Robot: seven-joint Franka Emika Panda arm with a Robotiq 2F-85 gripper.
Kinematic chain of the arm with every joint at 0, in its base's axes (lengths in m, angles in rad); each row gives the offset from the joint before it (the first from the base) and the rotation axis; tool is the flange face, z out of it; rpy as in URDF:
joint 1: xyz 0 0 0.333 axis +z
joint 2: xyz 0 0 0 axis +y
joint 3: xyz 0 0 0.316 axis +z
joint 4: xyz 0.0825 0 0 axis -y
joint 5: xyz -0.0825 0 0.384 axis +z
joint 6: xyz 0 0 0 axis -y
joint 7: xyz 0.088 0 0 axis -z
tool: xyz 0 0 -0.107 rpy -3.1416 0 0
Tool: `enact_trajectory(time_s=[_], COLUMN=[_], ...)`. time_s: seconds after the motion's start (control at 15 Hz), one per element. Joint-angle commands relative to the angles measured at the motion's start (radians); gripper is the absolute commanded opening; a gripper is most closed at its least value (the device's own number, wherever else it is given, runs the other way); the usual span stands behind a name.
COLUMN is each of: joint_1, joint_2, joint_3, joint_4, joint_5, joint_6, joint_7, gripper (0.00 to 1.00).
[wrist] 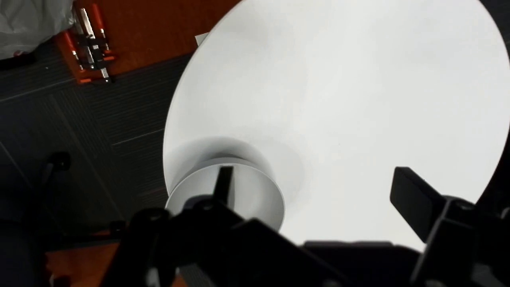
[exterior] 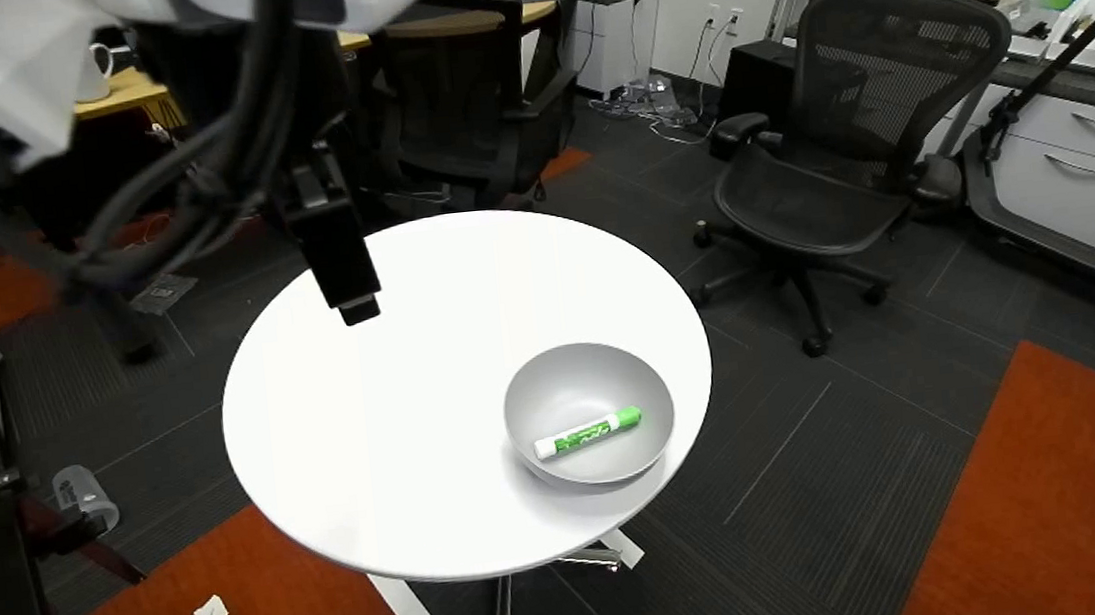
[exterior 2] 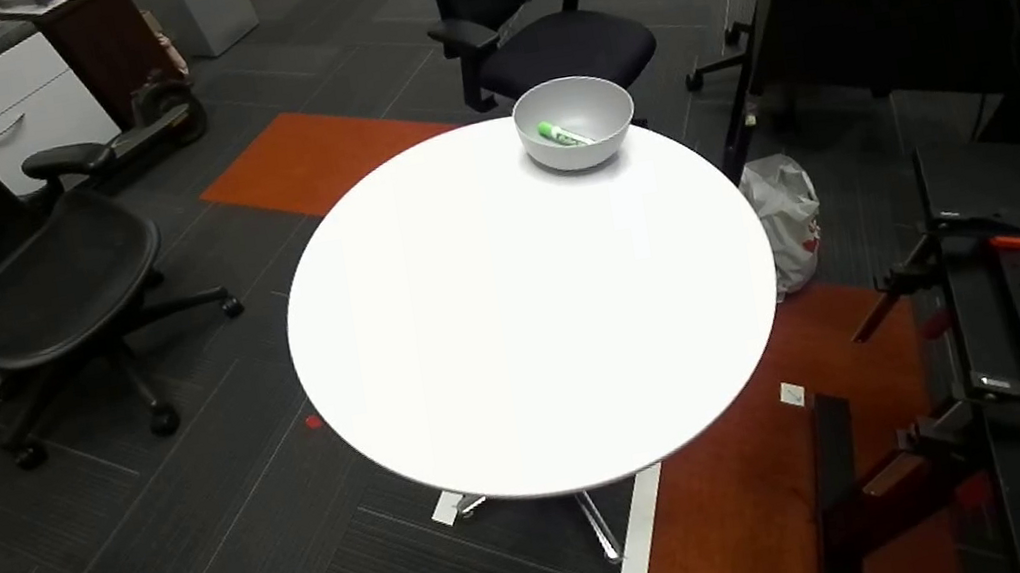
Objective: Take the green marker out of the grey bowl
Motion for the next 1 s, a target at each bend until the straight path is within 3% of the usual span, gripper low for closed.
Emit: enact_trajectory(time_s=[0.0,0.53,0.93], joint_1=[-0.043,-0.108,-0.153], joint_2=[0.155,0.409,0.533], joint_3=[0.031,0.082,0.139], joint_4=[0.125,0.279,0.36], joint_5=[0.052,0.083,0.088], joint_6=[0.015,0.117,0.237], joint_7=[0.029,0.055,0.04], gripper=[1.0,1.0,1.0])
